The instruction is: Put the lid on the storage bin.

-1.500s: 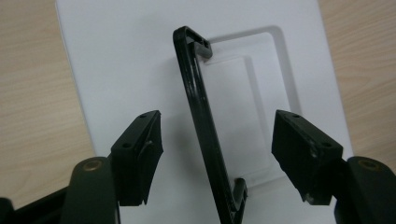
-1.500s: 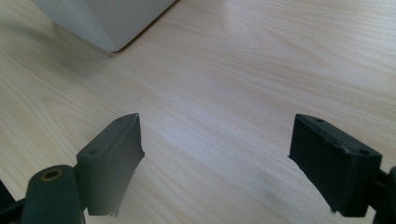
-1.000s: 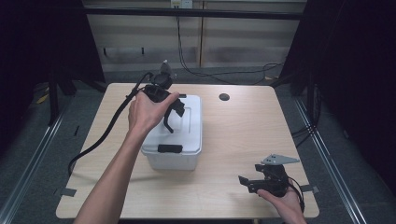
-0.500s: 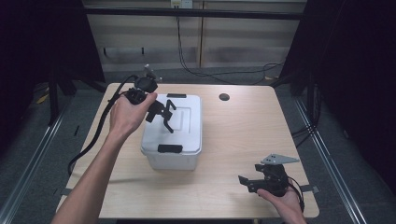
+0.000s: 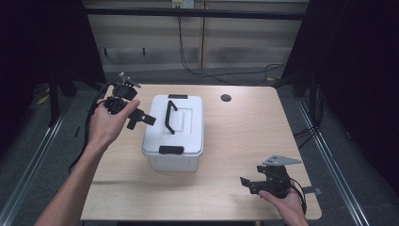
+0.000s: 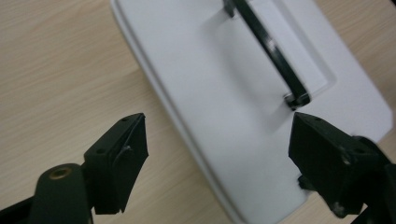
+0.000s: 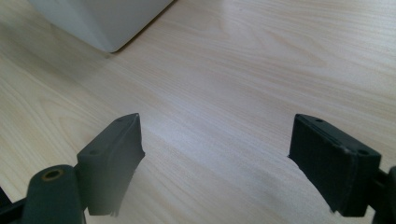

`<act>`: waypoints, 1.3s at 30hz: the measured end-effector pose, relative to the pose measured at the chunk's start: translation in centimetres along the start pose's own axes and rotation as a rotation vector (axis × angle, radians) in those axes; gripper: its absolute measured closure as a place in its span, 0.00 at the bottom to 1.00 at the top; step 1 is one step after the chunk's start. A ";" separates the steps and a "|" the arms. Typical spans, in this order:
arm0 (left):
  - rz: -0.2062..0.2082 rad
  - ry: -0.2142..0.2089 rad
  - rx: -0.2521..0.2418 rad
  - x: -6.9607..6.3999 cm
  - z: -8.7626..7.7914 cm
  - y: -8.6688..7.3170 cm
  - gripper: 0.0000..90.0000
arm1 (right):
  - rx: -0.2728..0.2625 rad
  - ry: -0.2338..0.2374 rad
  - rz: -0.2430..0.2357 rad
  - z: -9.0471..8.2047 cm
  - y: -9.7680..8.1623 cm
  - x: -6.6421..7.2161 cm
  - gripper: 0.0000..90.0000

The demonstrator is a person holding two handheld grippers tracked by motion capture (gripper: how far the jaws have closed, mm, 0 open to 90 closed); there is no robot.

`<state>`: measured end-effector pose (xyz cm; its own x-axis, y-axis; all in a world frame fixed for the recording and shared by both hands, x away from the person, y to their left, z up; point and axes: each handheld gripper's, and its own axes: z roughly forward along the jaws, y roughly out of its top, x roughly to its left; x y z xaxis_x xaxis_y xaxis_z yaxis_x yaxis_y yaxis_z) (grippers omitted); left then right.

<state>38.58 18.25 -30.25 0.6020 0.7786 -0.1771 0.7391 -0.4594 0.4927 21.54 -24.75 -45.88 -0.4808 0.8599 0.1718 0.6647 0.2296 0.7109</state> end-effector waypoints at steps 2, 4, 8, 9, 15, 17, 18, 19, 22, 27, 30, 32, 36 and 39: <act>-0.004 0.000 -0.009 0.5 -0.1 -0.7 0.23 | -0.001 -0.001 0.000 0.0 0.0 0.0 0.18; -0.001 -0.009 -0.010 0.9 -0.2 -1.4 0.25 | -0.001 -0.001 0.001 0.0 0.0 0.0 0.18; 0.006 -0.006 -0.024 1.5 -0.2 -2.9 0.25 | -0.002 0.000 0.002 0.0 0.0 0.0 0.18; -0.001 -0.003 -0.027 1.6 -0.3 -3.1 0.26 | -0.002 0.000 0.002 0.0 0.0 0.0 0.18; -0.007 0.034 -0.051 2.1 -0.7 -4.9 0.25 | -0.002 0.000 0.003 0.0 0.0 0.0 0.18; -0.009 0.058 -0.046 2.1 -0.8 -5.6 0.24 | -0.003 0.000 0.004 0.0 0.0 0.0 0.18; -0.012 0.084 -0.053 2.1 -0.7 -5.8 0.22 | -0.003 -0.001 0.001 0.0 0.0 0.0 0.18; 0.000 0.103 -0.050 2.1 -0.7 -6.1 0.21 | -0.002 -0.001 0.002 0.0 0.0 0.0 0.18; -0.002 0.059 -0.041 2.2 -0.5 -7.1 0.22 | -0.001 -0.004 0.001 0.0 0.0 0.0 0.18; 0.003 0.052 -0.066 2.5 -0.6 -9.1 0.21 | -0.002 -0.005 0.002 0.0 0.0 -0.1 0.18; 0.018 0.050 -0.067 2.6 -0.7 -10.1 0.21 | -0.002 -0.006 0.006 0.0 0.0 -0.1 0.18; 0.032 0.039 -0.080 2.6 -0.6 -10.9 0.21 | -0.003 -0.006 0.004 0.0 0.0 -0.1 0.18; 0.033 0.059 -0.085 2.8 -0.1 -12.6 0.21 | -0.003 -0.007 0.008 0.0 0.0 -0.1 0.18; 0.020 0.032 -0.091 3.0 0.5 -13.7 0.21 | -0.008 -0.007 0.005 0.0 0.0 -0.1 0.18</act>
<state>30.40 26.67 -37.95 0.6054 0.7835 -0.1398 0.6957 -0.4357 0.5711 21.58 -24.85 -45.91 -0.4734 0.8641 0.1708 0.6624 0.2214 0.7157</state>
